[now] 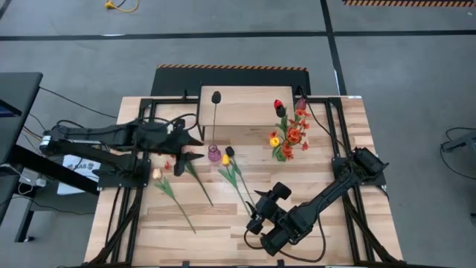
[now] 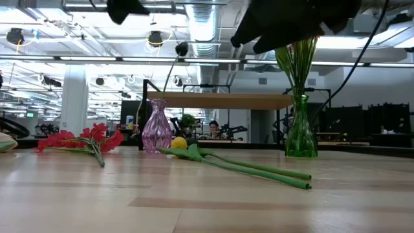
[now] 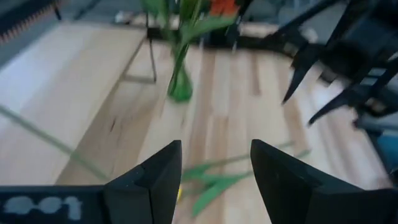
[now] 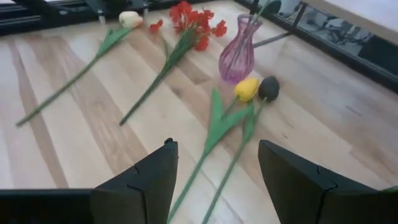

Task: Pick and place flowers into a vace then onto a shelf
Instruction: Put the black tulip into the purple vase

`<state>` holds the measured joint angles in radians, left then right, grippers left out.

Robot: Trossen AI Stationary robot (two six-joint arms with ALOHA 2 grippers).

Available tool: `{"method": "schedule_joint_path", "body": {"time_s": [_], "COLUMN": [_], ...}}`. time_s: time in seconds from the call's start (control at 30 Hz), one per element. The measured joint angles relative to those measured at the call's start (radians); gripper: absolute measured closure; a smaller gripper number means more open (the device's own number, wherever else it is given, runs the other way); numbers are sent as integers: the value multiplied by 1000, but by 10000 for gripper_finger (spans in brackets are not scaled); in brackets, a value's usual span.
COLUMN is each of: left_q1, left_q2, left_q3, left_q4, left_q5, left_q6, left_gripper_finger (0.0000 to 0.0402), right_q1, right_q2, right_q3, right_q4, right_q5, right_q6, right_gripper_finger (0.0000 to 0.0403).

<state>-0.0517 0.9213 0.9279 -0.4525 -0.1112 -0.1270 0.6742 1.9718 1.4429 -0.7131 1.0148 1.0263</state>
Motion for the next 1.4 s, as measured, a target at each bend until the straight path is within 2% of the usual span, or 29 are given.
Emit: {"method": "schedule_joint_path", "body": {"time_s": [0.2,0.4,0.57,0.77,1.1,1.4], "left_q1": [-198,-359,-432,-448,-440,-444], "left_q2": [-8,-4,-3,-3,-4,-14], "left_q3": [-19,-156,-307,-437,-476,-475], "left_q4": [191,496,775,1048,1027,1024], "left_q5": [-153,-271,-278,-280,-323,-327], "left_q6": [2,73,107,196,213,232], "left_gripper_finger": [220,220,220,220,220,220], "right_q1": [-19,-49,-77,-115,-160,-218], "right_q2": [26,82,162,227,227,227], "right_q3": [-3,-10,-10,-8,-9,-9], "right_q4": [-3,-2,28,85,124,138], "right_q5": [-47,-67,-67,-40,-27,-155], "right_q6": [47,80,121,126,39,-20], "right_gripper_finger": [186,186,186,186,186,186]}}
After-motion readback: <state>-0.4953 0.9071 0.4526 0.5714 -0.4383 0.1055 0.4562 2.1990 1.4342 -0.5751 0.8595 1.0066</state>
